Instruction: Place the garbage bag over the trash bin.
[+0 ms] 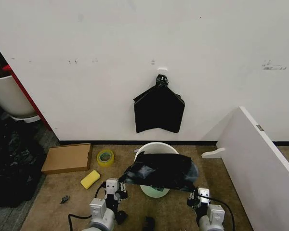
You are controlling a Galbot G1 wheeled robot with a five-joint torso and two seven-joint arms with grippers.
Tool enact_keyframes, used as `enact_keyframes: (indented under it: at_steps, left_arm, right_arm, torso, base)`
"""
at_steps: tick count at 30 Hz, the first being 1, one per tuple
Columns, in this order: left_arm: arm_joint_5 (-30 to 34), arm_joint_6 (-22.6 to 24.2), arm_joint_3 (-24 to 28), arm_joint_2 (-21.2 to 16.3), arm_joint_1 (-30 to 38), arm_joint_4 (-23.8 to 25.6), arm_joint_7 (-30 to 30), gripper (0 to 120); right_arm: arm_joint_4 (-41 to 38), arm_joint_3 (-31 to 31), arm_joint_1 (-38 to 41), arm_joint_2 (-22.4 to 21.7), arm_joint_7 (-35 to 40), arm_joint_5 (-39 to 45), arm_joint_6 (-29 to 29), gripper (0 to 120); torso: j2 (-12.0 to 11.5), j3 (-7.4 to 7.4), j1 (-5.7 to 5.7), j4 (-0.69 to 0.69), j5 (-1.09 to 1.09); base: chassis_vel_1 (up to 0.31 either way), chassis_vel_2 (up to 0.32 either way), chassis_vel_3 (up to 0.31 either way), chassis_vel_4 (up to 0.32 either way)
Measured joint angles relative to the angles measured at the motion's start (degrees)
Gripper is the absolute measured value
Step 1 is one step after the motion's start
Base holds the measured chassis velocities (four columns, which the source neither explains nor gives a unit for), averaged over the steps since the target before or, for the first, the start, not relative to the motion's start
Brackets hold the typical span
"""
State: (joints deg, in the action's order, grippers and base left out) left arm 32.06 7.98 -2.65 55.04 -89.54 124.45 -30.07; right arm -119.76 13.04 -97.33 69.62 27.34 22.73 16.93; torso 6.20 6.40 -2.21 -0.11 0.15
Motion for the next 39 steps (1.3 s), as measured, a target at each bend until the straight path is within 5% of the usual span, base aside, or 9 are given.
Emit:
enact_keyframes:
  at_steps: [16,32,39]
  left_arm:
    - [1.51,3.59,1.40,1.04,4.47,-6.55,-0.97,0]
    - [-3.31,1.00,0.43,3.60,5.49,-12.12,-1.39,0]
    - [-3.38,1.68,-0.85,2.86,3.32,-8.87,-1.48,25]
  right_arm:
    - [8.43,-1.05,6.69,1.32,-0.72,-3.07,0.33,0]
    - [12.18,-2.26,6.46,2.85,-2.59,-7.17,-8.11,0]
    - [9.46,-1.58,2.91,2.03,-3.16,-7.93,-9.84,22]
  torso:
    - [0.00,0.00,0.00,-0.01,-0.01]
    - [0.00,0.00,0.00,-0.01,0.00]
    - [0.00,0.00,0.00,0.00,-0.01]
  base:
    - [0.000,0.000,0.000,0.000]
    - [0.000,0.000,0.000,0.000]
    - [0.000,0.000,0.000,0.000]
